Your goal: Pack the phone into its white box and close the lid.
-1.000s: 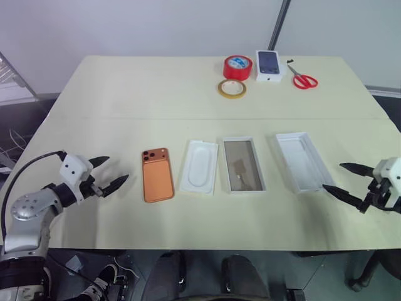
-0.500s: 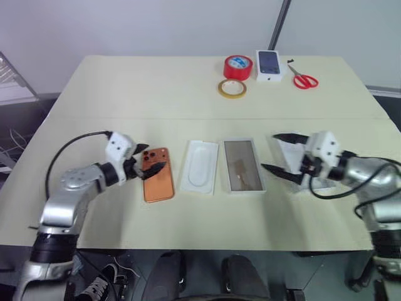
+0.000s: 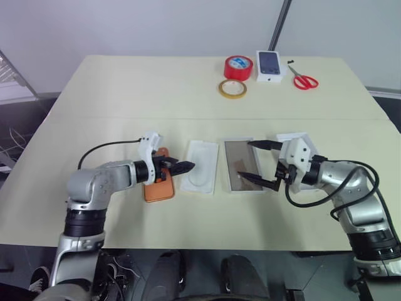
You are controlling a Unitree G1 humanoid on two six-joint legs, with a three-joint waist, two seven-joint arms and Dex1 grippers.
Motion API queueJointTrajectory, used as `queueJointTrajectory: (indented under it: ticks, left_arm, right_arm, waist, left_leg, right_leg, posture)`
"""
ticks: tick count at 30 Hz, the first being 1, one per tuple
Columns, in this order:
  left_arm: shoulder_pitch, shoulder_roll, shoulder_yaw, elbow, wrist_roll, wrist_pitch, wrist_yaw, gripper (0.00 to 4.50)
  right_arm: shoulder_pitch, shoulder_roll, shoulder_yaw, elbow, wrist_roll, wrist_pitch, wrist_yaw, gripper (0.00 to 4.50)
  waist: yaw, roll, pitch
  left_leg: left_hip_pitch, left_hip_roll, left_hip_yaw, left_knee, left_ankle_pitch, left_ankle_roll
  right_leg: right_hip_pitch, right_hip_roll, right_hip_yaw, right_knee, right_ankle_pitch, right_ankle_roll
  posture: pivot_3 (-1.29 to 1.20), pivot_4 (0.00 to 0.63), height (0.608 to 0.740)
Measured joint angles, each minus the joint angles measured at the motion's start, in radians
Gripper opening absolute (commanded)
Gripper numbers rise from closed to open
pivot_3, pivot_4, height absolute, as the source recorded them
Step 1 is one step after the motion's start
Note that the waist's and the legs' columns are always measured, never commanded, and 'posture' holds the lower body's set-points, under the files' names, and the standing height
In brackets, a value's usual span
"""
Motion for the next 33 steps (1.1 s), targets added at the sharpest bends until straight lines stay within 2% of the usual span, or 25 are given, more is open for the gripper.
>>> queueJointTrajectory:
  ticks: [4, 12, 15, 22, 27, 33]
  left_arm:
    - [-0.046, -0.010, 0.003, 0.024, 0.002, 0.065, 0.042, 4.50]
    - [-0.140, -0.096, 0.043, 0.150, 0.004, 0.142, 0.102, 4.50]
    - [-0.164, -0.121, 0.045, 0.192, 0.018, 0.150, 0.121, 3.73]
    - [-0.175, -0.135, 0.065, 0.261, 0.042, 0.178, 0.141, 0.02]
    - [-0.178, -0.153, 0.083, 0.259, 0.046, 0.201, 0.150, 0.02]
    - [-0.195, -0.191, 0.204, 0.279, 0.038, 0.242, 0.191, 0.02]
  right_arm:
    - [0.001, 0.000, 0.000, 0.015, -0.001, -0.016, -0.001, 4.45]
    - [0.015, 0.003, -0.002, 0.019, -0.013, -0.034, -0.021, 4.45]
    - [0.013, 0.010, -0.002, 0.019, -0.020, -0.038, -0.034, 4.50]
    - [0.014, 0.010, -0.002, 0.019, -0.021, -0.039, -0.047, 4.50]
    - [0.022, 0.010, -0.002, 0.018, -0.020, -0.039, -0.045, 4.50]
    - [0.065, -0.028, -0.002, 0.005, 0.004, -0.021, 0.025, 4.50]
  waist:
    - [0.000, 0.000, 0.000]
    - [0.010, 0.000, -0.001]
    - [0.024, 0.000, -0.001]
    - [0.023, 0.000, -0.001]
    - [0.023, 0.001, -0.001]
    - [0.022, 0.000, -0.001]
  left_leg:
    - [0.001, 0.000, 0.000, 0.000, 0.000, 0.000]
    - [0.004, 0.000, 0.000, 0.000, 0.000, -0.001]
    - [0.006, -0.001, 0.000, 0.001, 0.000, -0.001]
    - [0.006, -0.002, -0.001, 0.000, 0.001, -0.002]
    - [0.006, -0.002, -0.001, 0.000, 0.001, -0.002]
    - [0.006, -0.002, -0.001, 0.000, 0.000, -0.002]
  right_leg:
    - [0.001, 0.000, 0.000, 0.000, 0.000, 0.000]
    - [0.005, 0.000, 0.000, -0.001, 0.000, 0.000]
    - [0.007, 0.000, 0.000, -0.001, 0.000, 0.000]
    - [0.008, -0.001, 0.000, -0.003, 0.000, 0.000]
    - [0.008, -0.002, 0.000, -0.003, 0.000, 0.000]
    - [0.007, -0.002, 0.000, -0.003, 0.000, 0.000]
  posture:
    - [0.00, 0.150, 0.728]
    - [0.00, 0.150, 0.728]
    - [0.00, 0.150, 0.728]
    - [0.00, 0.150, 0.728]
    - [0.00, 0.150, 0.728]
    - [0.00, 0.150, 0.728]
